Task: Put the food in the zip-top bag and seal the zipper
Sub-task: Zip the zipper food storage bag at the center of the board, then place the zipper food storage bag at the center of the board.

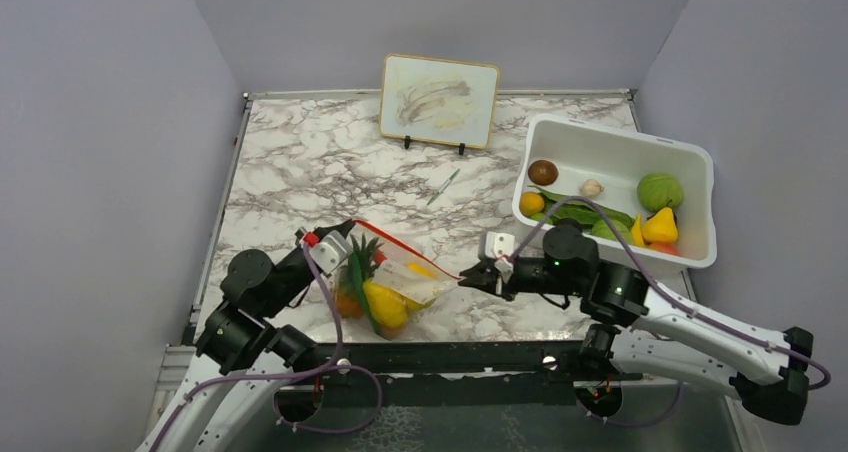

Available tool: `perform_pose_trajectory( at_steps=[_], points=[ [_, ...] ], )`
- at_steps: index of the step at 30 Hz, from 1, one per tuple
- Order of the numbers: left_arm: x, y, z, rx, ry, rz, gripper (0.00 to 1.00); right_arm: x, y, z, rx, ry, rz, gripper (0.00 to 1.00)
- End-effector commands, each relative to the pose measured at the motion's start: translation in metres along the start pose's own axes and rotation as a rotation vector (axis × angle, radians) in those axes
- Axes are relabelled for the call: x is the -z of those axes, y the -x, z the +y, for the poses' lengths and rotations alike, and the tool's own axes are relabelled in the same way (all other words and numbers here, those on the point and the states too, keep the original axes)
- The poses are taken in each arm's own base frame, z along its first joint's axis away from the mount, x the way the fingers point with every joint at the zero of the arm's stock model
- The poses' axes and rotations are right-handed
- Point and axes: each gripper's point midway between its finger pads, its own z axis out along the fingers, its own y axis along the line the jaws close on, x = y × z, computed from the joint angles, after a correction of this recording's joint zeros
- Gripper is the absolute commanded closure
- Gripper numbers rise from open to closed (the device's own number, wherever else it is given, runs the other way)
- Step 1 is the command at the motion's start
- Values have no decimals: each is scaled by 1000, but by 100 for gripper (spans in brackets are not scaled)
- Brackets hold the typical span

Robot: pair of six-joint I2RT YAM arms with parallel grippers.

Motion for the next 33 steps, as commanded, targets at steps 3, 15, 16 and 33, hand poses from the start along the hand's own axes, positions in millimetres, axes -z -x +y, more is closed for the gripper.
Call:
perform_pose_trajectory(
  at_steps=[3, 15, 16, 33],
  points=[
    [-27, -43, 37, 79, 219, 162, 100, -34, -28, -58, -99, -300, 44, 99],
    [-93, -69, 48, 162, 231, 269, 99, -44, -73, -111, -82, -539, 185, 99],
    [-96, -71, 46, 168, 223, 272, 99, -45, -77, -111, -84, -541, 192, 99],
    [-104, -58, 40, 264, 178, 264, 16, -41, -47, -118, -370, -620, 149, 1]
  ],
)
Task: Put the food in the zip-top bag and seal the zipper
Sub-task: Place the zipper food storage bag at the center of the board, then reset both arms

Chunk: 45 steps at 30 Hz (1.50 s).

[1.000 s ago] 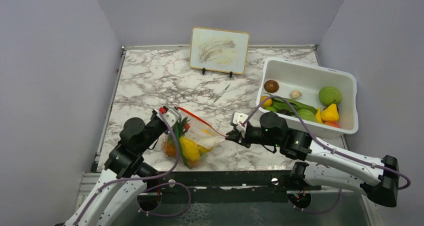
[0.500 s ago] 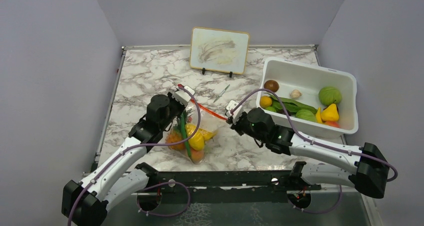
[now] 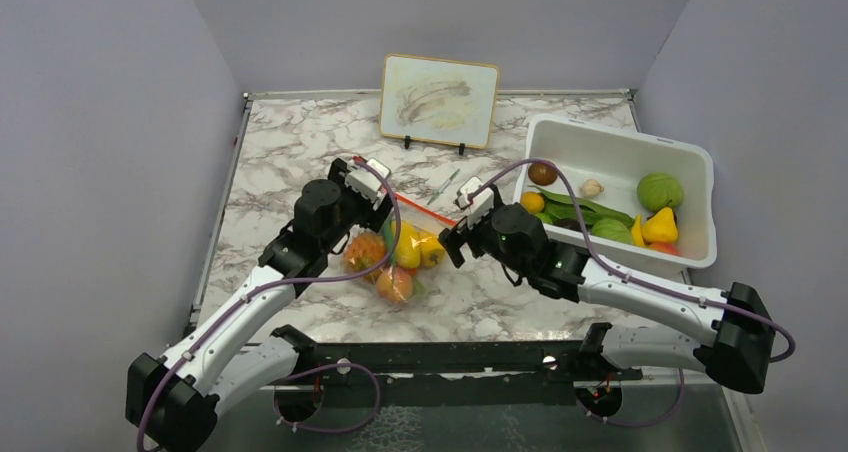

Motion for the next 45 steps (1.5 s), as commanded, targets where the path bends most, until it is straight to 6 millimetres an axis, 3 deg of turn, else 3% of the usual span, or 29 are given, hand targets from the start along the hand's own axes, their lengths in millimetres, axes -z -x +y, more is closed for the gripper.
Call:
perform_pose_trajectory(
  at_steps=[1, 6, 11, 13, 15, 21, 26, 32, 38, 45],
  points=[
    [10, 36, 2, 102, -7, -86, 3, 14, 34, 10, -178, 53, -18, 0],
    [21, 52, 2, 283, 4, -106, 1, 33, 53, 7, -372, 36, -50, 0],
    [37, 63, -2, 332, -27, -136, 1, 50, 66, -6, -515, -35, -32, 0],
    [46, 75, -9, 342, -79, -184, 1, 60, 72, -12, -600, -73, -19, 0],
    [56, 87, -3, 430, -52, -229, 1, 71, 80, -16, -656, -85, -16, 0],
    [73, 78, 16, 490, 67, -201, 1, 97, 96, -26, -593, -62, -96, 0],
    [81, 77, 8, 509, 23, -195, 1, 121, 99, -51, -592, -148, -144, 0],
    [91, 85, -11, 556, -88, -257, 1, 148, 100, -60, -655, -147, -221, 0],
    [97, 92, -26, 592, -183, -293, 1, 150, 84, -57, -694, -142, -195, 0],
    [97, 89, -30, 610, -200, -297, 1, 149, 78, -55, -723, -147, -178, 0]
  ],
)
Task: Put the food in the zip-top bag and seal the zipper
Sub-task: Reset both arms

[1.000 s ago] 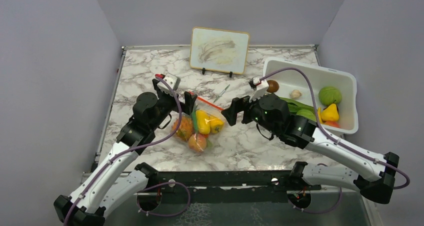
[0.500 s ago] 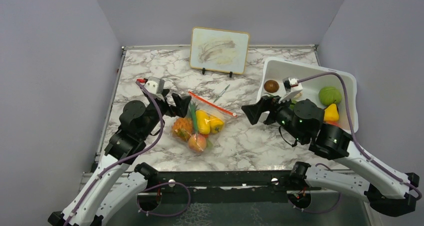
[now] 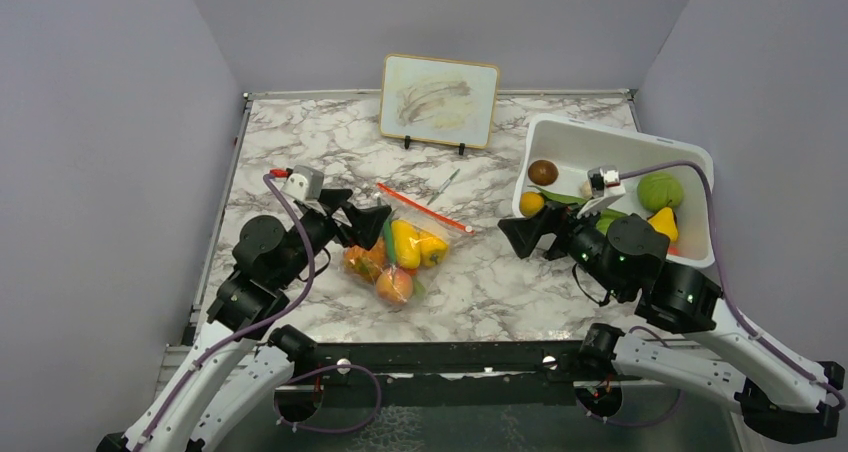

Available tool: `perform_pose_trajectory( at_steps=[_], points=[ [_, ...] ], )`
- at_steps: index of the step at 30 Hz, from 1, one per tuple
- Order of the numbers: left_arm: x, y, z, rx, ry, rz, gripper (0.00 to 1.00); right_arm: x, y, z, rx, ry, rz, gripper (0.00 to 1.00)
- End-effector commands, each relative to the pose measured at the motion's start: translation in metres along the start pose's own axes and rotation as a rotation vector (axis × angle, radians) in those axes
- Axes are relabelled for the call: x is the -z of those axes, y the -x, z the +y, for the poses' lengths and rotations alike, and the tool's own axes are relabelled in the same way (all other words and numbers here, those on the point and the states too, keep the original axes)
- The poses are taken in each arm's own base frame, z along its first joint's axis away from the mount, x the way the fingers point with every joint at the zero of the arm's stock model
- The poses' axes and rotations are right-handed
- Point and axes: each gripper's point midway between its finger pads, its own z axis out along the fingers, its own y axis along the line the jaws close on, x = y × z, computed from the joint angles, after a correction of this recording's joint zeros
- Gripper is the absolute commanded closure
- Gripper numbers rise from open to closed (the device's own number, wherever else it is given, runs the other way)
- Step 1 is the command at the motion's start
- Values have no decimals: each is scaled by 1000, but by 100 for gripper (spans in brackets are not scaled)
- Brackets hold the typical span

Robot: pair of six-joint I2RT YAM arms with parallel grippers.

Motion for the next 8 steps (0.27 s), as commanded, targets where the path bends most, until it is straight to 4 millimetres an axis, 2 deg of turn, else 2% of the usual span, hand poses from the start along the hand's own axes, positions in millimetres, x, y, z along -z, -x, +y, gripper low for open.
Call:
perform_pose_trajectory(
  at_steps=[1, 8],
  points=[
    [1, 6, -11, 25, -56, -24, 1, 1, -3, -8, -31, -38, -3, 0],
    [1, 0, -11, 24, -53, 8, 1, 1, -7, -8, -46, -34, 11, 0]
  ],
)
